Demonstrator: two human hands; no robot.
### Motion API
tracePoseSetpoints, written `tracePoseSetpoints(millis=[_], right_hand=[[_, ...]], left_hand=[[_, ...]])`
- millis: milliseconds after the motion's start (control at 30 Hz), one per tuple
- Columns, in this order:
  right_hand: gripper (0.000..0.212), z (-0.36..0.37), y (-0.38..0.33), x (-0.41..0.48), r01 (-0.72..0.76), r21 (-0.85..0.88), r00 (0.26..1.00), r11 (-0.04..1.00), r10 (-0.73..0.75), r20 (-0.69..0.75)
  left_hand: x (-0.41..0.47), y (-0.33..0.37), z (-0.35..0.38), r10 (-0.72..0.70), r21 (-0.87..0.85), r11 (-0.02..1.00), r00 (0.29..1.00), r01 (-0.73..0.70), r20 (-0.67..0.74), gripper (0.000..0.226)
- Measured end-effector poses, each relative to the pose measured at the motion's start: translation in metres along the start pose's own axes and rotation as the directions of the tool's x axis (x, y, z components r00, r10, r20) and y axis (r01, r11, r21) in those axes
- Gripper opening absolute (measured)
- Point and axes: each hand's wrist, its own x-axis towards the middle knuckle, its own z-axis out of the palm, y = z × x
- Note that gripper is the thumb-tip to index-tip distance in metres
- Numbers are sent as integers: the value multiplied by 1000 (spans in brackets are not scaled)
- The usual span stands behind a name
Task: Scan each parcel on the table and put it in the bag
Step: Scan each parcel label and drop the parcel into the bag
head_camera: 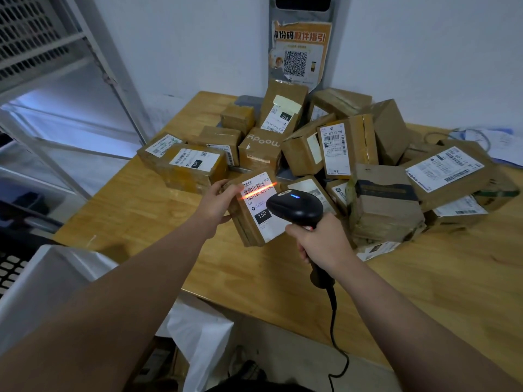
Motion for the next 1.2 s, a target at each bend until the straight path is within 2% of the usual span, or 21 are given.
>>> tracePoseSetpoints(millis=[267,433,533,667,767,867,967,1067,1200], right_hand=[[22,-1,3,-1,1,39,1000,999,-1,13],[17,8,5,-11,48,154,993,987,-64,98],[17,25,10,-19,44,250,988,967,-79,134],[13,67,14,-32,6,305,980,952,-66,186],[7,107,12,-42,-38,335,974,941,-40,221],[9,151,12,-48,-30,291,971,956,-42,236],[9,196,12,-56,-23,245,966,969,-41,255],[13,236,19,-65,-13,198,956,980,-45,289],[25,273,33,-67,46,84,946,995,-71,318]], left_hand=[[-4,-4,0,9,8,1000,1000,-9,-11,53],[-24,-17,-18,32,39,999,999,-31,-26,59],[-43,-32,-41,40,27,999,997,-39,-70,71],[-71,-60,-89,68,2,998,989,-69,-132,70],[-94,-85,-137,182,144,978,957,-152,-227,89],[-124,-109,-181,332,366,906,893,-212,-304,91],[-140,-138,-224,400,622,762,886,-179,-235,93],[-137,-171,-259,347,773,632,914,-61,-211,87],[-125,-210,-275,214,917,393,964,62,-156,95]])
